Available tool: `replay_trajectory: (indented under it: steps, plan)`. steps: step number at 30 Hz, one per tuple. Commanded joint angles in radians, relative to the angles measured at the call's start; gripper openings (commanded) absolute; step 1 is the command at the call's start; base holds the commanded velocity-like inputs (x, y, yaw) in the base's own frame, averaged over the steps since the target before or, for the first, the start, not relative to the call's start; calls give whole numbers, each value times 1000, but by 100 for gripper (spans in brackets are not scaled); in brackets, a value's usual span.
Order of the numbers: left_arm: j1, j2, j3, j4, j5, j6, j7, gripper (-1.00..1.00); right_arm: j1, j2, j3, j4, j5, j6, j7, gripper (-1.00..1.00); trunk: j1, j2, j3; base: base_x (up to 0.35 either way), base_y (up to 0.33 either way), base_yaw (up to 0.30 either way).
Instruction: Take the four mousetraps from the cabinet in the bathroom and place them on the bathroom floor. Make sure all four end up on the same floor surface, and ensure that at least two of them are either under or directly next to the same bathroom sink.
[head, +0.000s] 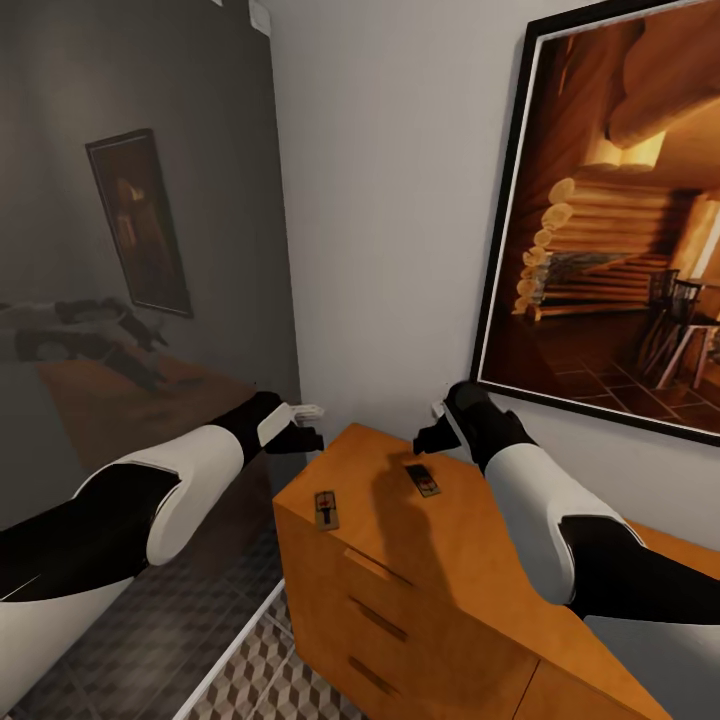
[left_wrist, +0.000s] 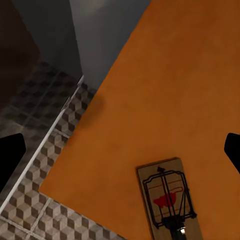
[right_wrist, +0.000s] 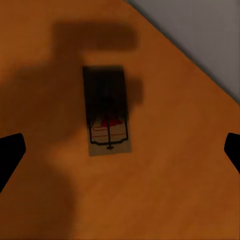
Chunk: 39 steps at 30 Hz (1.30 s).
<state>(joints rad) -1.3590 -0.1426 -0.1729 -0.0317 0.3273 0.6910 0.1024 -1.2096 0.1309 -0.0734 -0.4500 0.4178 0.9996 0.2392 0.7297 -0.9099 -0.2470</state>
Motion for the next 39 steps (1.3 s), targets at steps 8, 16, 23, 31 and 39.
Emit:
replay_trajectory:
  steps: [8,16,23,31,39]
  plan:
    - [0,-1,-6,-1,12,2,7,100,-1,-2,-26,9,11,-7,6,100,0,-1,-1,0,0,0]
    - [0,-2,-5,-1,11,0,5,100,-1,-6,-83,12,12,-23,8,100,0,-1,-1,0,0,0]
    - [0,-2,-5,0,12,-1,5,100,-1,-12,-113,13,10,-33,18,100,0,-1,-1,0,0,0]
    - [0,-1,-5,0,12,-1,5,100,-1,-27,-141,13,0,-58,87,100,0,-1,-1,0,0,0]
    - [0,0,-5,0,12,-1,5,100,-1,-37,-144,15,-3,-66,103,100,0,-1,-1,0,0,0]
